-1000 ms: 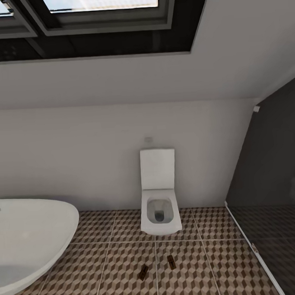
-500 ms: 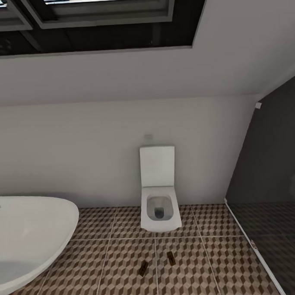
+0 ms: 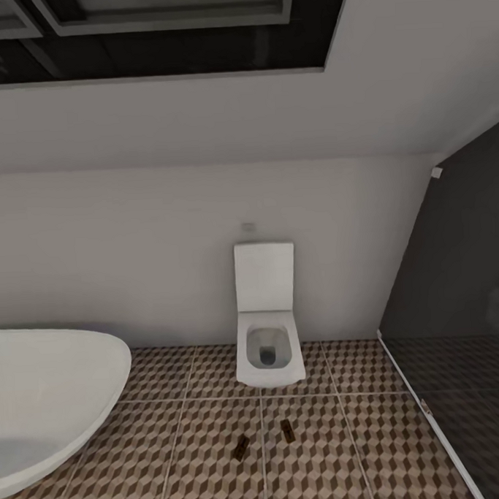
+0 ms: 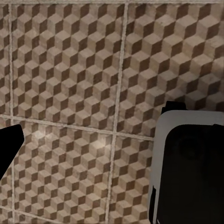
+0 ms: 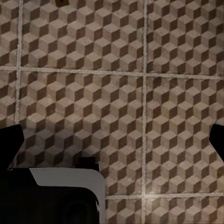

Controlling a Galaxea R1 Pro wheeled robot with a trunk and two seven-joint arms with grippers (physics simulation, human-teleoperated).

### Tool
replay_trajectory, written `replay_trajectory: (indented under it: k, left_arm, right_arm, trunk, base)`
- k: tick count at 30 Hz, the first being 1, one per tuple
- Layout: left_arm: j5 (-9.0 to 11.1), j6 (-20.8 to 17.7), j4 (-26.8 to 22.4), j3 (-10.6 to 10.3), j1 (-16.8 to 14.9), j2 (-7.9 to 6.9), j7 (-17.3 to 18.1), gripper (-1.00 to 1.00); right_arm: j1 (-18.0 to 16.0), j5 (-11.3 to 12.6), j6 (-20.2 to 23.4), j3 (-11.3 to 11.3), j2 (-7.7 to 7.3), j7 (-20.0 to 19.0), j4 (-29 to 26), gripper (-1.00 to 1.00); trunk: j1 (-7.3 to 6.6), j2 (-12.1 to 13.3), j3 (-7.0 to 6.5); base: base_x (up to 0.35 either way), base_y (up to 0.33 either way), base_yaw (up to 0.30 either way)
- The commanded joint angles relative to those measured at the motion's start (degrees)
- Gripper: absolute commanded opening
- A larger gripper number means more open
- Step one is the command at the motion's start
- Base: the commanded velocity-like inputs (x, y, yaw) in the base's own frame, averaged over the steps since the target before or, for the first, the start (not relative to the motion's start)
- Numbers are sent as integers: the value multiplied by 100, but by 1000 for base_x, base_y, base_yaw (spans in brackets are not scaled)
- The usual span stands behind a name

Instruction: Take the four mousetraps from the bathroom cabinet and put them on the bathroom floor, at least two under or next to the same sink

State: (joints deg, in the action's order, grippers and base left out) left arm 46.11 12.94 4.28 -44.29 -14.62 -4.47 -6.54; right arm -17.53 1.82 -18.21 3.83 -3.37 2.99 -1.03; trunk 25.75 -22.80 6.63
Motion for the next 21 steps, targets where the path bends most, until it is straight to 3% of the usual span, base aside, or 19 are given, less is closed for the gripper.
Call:
replay_trajectory:
  k: [1,21]
  left_arm:
    - [7,24,9,-33,-4,4,-7,100]
    - [4,50,3,-36,2,16,12,100]
  right_arm:
    - [-5,26,-16,43,-1,23,5,100]
    - [-5,52,-27,57,37,89,-8,100]
  trunk:
    - [3,-12,16]
    - [3,-12,29]
  base:
    - [0,0,-22]
    - [0,0,-4]
